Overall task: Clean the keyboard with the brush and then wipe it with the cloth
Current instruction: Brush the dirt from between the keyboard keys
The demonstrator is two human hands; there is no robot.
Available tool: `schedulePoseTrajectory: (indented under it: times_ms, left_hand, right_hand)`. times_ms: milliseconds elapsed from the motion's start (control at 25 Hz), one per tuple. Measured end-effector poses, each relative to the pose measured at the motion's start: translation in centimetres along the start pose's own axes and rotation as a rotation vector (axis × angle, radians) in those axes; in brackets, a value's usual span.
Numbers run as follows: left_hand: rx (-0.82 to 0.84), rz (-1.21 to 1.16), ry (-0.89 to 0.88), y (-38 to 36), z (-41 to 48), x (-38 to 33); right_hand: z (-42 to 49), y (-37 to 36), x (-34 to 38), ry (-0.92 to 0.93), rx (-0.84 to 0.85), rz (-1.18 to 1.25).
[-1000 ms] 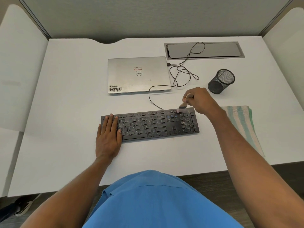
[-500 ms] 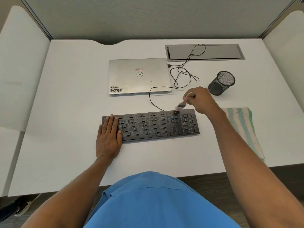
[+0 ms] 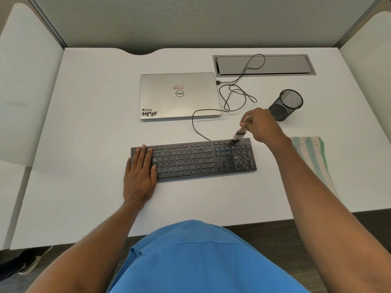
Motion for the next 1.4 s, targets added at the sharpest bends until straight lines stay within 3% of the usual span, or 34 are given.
schedulePoseTrajectory:
  times_ms: [120, 400, 680, 920, 1160, 1400]
  left_hand:
    - [0.004, 0.000, 0.002, -0.1, 0.0, 0.1]
    - [0.005, 0.000, 0.002, -0.1, 0.0, 0.0]
    - [0.002, -0.005, 0.002, -0.1, 0.0, 0.1]
    - [0.000, -0.008, 0.002, -0.1, 0.0, 0.1]
    - [0.003, -0.002, -0.001, -0.2, 0.0, 0.2]
    - [0.004, 0.003, 0.002, -0.2, 0.0, 0.1]
  right_hand:
    - [-0.2, -0.7, 1.8, 0.064, 0.035, 0.075]
    - [-0.5, -0.4, -1.9, -0.030, 0.012, -0.010]
    - [-0.4, -0.9, -0.3, 0.027, 0.027, 0.017]
    - [0.1, 0.0, -1.8, -0.033, 0.046, -0.147]
    - [-0.1, -0.4, 0.1, 0.058, 0.027, -0.029]
    - [0.0, -0.1, -2.3, -0.040, 0.012, -0.089]
Point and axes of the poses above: each hand's wrist, its own z-axis towards the middle knuckle, its own y-axis out of the back of the hand, x = y × z, the point moved 8 cm from there along z, towards the middle knuckle, and after that the axes turned 1 degree about -y, right-handed, at the moved point
